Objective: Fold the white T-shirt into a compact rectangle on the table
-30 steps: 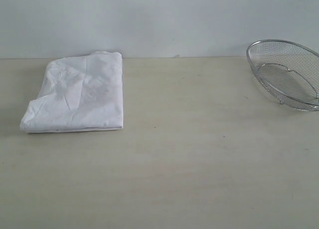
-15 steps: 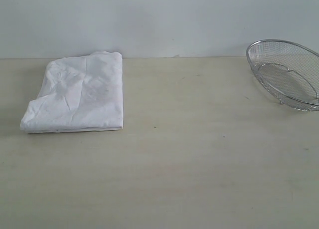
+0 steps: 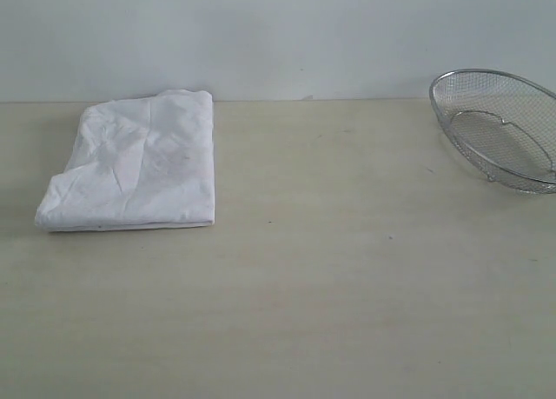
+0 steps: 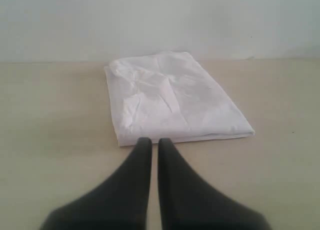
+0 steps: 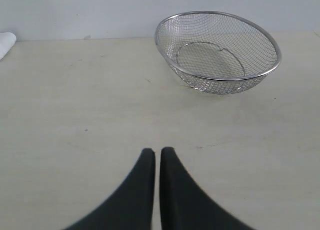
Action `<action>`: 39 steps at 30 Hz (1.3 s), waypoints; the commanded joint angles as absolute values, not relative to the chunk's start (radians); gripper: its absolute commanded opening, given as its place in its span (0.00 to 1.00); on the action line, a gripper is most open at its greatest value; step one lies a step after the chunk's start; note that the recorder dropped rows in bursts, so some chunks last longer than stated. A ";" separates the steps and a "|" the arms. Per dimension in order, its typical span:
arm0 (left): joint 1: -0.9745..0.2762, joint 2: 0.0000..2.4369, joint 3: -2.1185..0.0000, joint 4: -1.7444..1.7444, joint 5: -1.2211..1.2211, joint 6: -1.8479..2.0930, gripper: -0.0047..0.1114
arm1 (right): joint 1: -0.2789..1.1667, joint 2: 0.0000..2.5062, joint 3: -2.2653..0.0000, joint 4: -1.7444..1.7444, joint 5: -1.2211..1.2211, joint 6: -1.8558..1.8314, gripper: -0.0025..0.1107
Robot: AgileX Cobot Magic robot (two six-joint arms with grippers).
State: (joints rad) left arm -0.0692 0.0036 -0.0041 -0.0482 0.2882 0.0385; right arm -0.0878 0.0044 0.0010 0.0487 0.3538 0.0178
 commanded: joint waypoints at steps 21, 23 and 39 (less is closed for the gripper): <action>-0.009 0.000 0.000 -0.055 0.292 0.045 0.08 | -0.090 0.000 0.000 0.047 0.344 0.020 0.02; -0.009 0.000 0.000 -0.055 0.292 0.045 0.08 | -0.090 0.000 0.000 0.047 0.344 0.020 0.02; -0.009 0.000 0.000 -0.055 0.292 0.045 0.08 | -0.090 0.000 0.000 0.047 0.344 0.020 0.02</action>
